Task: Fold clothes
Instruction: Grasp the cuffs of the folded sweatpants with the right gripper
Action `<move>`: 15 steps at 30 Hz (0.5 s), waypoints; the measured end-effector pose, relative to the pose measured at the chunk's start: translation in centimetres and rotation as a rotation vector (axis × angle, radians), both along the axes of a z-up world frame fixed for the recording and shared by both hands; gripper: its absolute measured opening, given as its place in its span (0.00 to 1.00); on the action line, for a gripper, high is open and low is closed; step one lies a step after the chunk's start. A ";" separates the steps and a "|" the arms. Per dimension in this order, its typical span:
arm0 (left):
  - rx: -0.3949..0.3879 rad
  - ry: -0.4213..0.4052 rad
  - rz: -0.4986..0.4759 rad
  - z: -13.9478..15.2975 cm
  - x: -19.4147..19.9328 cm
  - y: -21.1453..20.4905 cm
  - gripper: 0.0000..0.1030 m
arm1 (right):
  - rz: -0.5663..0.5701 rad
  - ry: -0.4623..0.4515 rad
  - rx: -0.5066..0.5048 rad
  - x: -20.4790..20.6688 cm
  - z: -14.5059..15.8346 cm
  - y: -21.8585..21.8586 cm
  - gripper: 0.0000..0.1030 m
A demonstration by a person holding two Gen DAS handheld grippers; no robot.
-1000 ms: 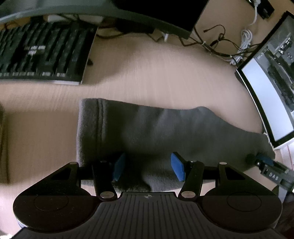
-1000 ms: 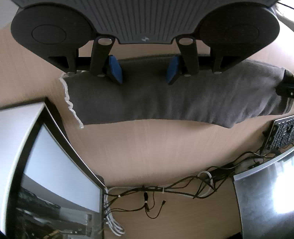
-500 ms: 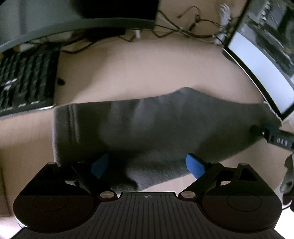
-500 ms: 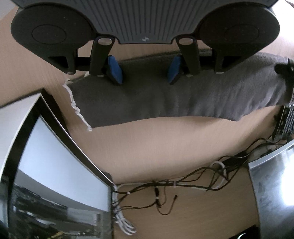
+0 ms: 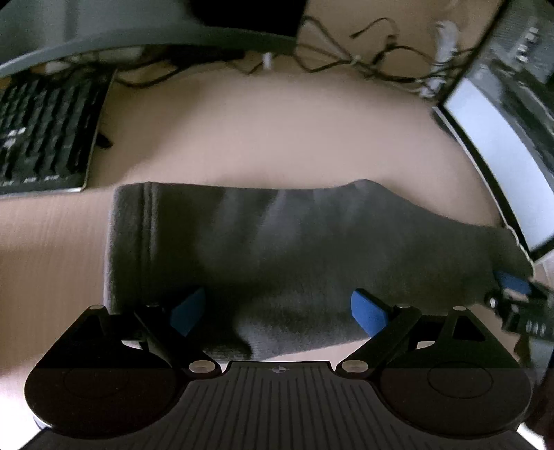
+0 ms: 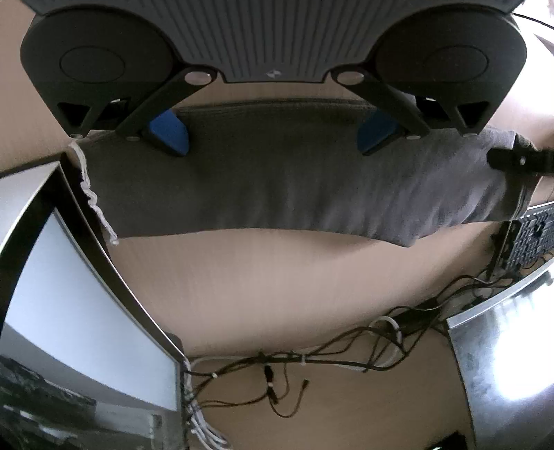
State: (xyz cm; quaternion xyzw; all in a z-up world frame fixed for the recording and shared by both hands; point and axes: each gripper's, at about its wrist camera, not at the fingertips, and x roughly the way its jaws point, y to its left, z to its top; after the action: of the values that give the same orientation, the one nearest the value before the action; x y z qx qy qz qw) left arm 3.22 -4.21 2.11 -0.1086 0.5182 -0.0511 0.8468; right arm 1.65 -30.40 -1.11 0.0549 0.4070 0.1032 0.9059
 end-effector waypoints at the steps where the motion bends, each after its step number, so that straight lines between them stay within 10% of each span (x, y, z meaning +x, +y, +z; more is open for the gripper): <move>1: -0.033 0.015 0.005 0.5 0.5 -0.3 0.91 | 0.002 -0.001 0.027 0.0 0.0 -0.5 1.00; 6: -0.101 -0.074 -0.071 4.4 4.4 -5.6 0.92 | -0.011 0.017 0.226 0.4 0.0 -3.4 1.00; 15: -0.113 0.037 -0.007 0.5 5.1 -10.9 0.92 | 0.032 0.043 0.377 0.6 -0.2 -5.0 1.00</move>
State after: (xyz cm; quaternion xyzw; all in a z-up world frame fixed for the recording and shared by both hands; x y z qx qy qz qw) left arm 8.31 -15.08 2.58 -0.1552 0.5306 -0.0813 0.8293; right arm 2.26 -35.39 -1.35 0.2193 0.4005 0.1908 0.8690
